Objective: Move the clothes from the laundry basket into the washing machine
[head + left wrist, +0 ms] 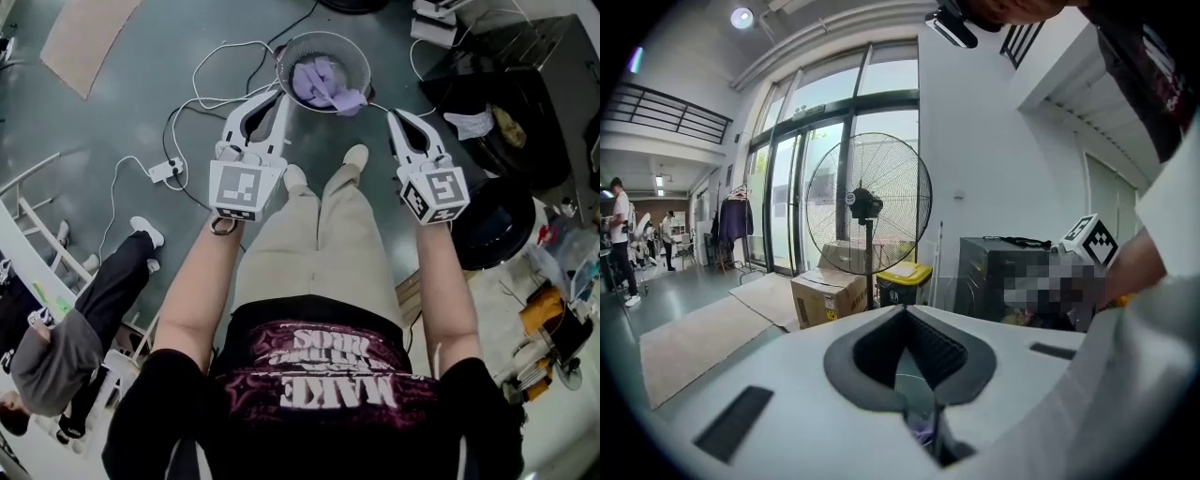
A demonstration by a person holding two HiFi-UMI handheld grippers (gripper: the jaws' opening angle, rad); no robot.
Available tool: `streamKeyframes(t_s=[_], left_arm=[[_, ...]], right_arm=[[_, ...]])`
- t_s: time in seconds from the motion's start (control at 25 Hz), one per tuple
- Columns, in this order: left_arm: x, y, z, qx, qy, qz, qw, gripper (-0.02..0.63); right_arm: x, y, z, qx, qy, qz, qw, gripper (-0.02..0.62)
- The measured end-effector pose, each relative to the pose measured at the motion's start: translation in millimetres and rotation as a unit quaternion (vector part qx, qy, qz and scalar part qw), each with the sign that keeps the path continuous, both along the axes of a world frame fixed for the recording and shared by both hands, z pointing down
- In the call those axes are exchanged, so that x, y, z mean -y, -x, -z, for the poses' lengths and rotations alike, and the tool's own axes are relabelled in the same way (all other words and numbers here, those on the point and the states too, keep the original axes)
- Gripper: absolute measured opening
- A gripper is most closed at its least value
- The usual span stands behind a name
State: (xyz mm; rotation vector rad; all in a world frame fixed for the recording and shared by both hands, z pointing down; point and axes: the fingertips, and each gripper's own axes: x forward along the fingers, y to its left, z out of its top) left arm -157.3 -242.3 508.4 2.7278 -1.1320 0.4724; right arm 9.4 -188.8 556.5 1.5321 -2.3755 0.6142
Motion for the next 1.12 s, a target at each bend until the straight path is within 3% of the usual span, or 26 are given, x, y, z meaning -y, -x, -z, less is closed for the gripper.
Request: streamKeyframes(t_s=[0.24,0.6,0.88,1.12], left_arm=[[15,-12,-31,0.007,-0.01,-0.006,0.9999,-0.002],[23,-21,-74,0.005,-0.048,-0.008,0.9988,-0.002],[30,-31,-111,0.016,-0.054,-0.025,0.9981,-0.002],[37,-28,-137,0.012,-0.031,0.001,0.9994,-0.001]], right_arm=[[15,-4,-38,-0.011,0.006,0.011,1.0,0.005],[30,-6,-65,-0.028,-0.052,0.016,0.998,0.005],[39,-6,-105,-0.037,-0.039,0.024,0.998,0.005],[43,-4,-151,-0.041,-0.014,0.029,0.999,0.005]])
